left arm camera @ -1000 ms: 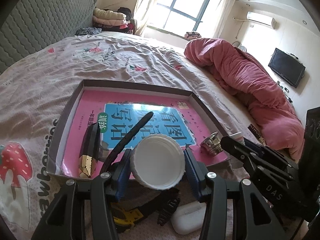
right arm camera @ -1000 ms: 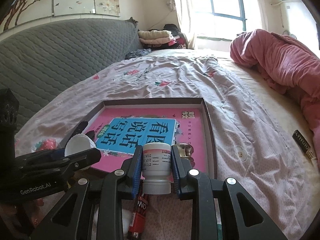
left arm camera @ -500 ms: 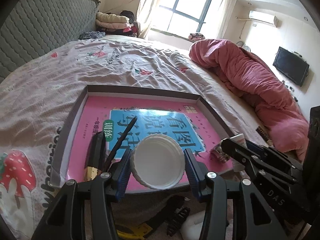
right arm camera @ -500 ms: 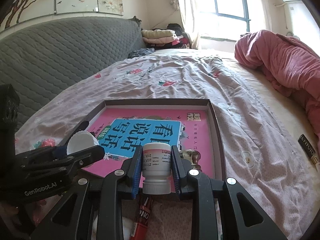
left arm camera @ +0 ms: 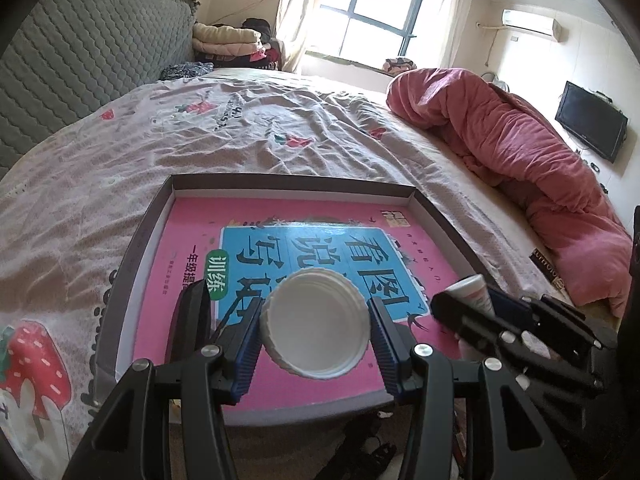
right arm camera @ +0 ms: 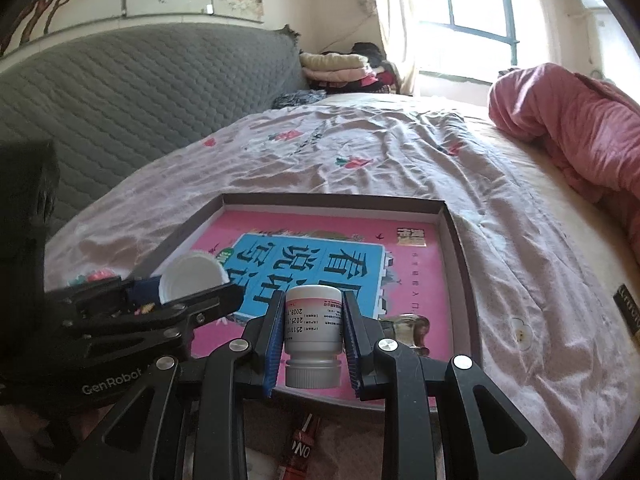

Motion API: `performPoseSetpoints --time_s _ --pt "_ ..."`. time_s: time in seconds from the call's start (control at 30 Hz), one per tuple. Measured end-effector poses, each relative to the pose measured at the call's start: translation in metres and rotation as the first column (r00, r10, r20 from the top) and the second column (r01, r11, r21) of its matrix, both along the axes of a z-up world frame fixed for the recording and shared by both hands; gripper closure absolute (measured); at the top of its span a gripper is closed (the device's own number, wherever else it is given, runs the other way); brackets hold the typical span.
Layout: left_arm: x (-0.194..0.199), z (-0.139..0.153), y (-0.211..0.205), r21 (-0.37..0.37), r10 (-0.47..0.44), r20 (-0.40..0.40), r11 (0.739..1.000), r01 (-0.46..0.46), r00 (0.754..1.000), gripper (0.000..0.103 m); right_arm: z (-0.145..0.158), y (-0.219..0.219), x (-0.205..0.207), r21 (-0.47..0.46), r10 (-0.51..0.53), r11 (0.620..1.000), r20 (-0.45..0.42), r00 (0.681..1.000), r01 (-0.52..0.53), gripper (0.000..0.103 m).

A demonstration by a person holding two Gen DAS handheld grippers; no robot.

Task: Organize rigid objects
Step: 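Lift the white lid with the left tool while the right carries the pill bottle over the box, then lower the pill bottle onto the book and open the right tool while the left holds the lid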

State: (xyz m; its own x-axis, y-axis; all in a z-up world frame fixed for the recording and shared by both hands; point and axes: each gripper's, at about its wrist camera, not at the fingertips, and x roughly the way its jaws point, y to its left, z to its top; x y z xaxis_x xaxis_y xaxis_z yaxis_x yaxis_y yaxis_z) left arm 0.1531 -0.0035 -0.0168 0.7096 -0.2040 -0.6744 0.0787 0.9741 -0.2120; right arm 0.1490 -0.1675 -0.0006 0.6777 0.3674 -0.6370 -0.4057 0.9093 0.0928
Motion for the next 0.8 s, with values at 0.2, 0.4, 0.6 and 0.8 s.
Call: performPoseSetpoints --time_s 0.2,0.4,0.6,0.8 --pt "0.009 -0.003 0.002 0.009 0.001 -0.018 1.000 -0.001 1.000 0.052 -0.010 0.001 0.010 0.005 0.012 1.000 -0.051 0.999 -0.011 0.076" --pt "0.013 -0.004 0.000 0.044 -0.002 -0.036 0.999 0.003 0.999 0.052 -0.021 0.002 0.019 -0.015 0.009 1.000 -0.102 0.995 -0.010 0.076" --pt "0.015 -0.007 -0.007 0.080 -0.021 -0.064 0.996 0.026 0.998 0.052 -0.025 0.003 0.023 -0.070 -0.011 0.998 -0.111 0.994 0.003 0.076" --pt "0.015 -0.010 -0.010 0.073 -0.038 -0.096 0.996 0.045 0.995 0.052 -0.029 0.002 0.027 -0.121 -0.035 0.992 -0.139 0.990 0.019 0.076"
